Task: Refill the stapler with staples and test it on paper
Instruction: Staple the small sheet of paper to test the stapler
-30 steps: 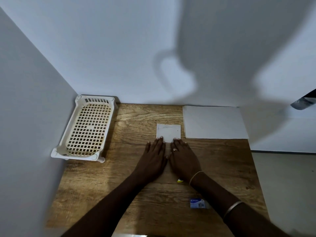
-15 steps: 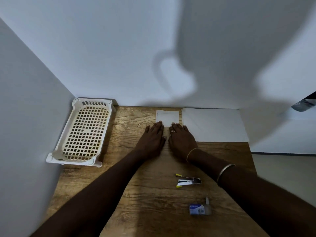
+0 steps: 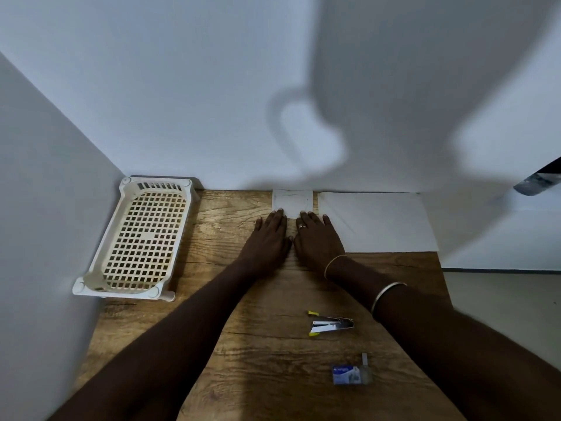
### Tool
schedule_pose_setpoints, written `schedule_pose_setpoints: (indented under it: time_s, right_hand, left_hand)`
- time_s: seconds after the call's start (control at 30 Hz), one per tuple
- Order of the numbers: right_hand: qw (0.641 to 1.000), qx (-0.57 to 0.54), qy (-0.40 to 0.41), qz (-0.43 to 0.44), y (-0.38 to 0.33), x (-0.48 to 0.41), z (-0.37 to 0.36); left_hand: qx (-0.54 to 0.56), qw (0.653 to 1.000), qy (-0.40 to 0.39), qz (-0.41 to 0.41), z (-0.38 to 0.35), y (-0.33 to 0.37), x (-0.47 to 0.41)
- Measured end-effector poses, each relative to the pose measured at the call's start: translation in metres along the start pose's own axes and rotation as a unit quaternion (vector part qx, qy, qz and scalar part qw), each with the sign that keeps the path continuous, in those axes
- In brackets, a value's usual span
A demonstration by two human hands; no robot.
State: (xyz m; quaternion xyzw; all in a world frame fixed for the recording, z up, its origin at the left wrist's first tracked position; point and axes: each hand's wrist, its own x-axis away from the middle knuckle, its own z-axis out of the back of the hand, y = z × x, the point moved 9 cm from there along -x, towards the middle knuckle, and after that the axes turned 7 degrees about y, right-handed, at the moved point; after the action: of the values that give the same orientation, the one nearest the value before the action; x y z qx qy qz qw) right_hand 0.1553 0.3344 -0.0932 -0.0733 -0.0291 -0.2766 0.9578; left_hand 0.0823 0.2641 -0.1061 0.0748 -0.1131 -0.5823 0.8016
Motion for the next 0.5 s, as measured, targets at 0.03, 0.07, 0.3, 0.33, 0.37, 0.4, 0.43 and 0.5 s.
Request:
schedule_pose_setpoints:
  time_s: [0.03,0.07,0.3,0.33,0.37,0.4,0.43,0.5]
  right_hand:
    - [1.000,0.003,-0.001,0.003,0.000,0.000,0.000]
    - [1.000,0.003,-0.001,0.004,0.001,0.000,0.001]
    - [0.995,-0.080,0.063,-0.009,0.010,0.010,0.021]
    - [0.992,-0.097,0.075,-0.015,0.012,0.017,0.025]
    - [0.990,-0.108,0.086,-0.019,0.014,0.025,0.029]
    - [0.989,-0.116,0.094,-0.021,0.017,0.034,0.031]
    - [0.987,-0.124,0.100,-0.026,0.019,0.046,0.033]
    - [0.983,-0.144,0.106,-0.039,0.024,0.072,0.037]
  left_hand:
    - [0.000,1.000,-0.005,0.000,0.000,0.000,0.000]
    - [0.000,1.000,-0.008,0.001,0.001,0.001,0.000]
    - [0.031,0.999,0.036,-0.016,0.019,0.011,0.013]
    - [0.039,0.998,0.048,-0.016,0.023,0.014,0.018]
    - [0.053,0.996,0.063,-0.017,0.028,0.018,0.024]
    - [0.071,0.994,0.080,-0.019,0.034,0.023,0.032]
    - [0.091,0.991,0.095,-0.022,0.038,0.030,0.043]
    - [0.114,0.986,0.118,-0.037,0.045,0.047,0.069]
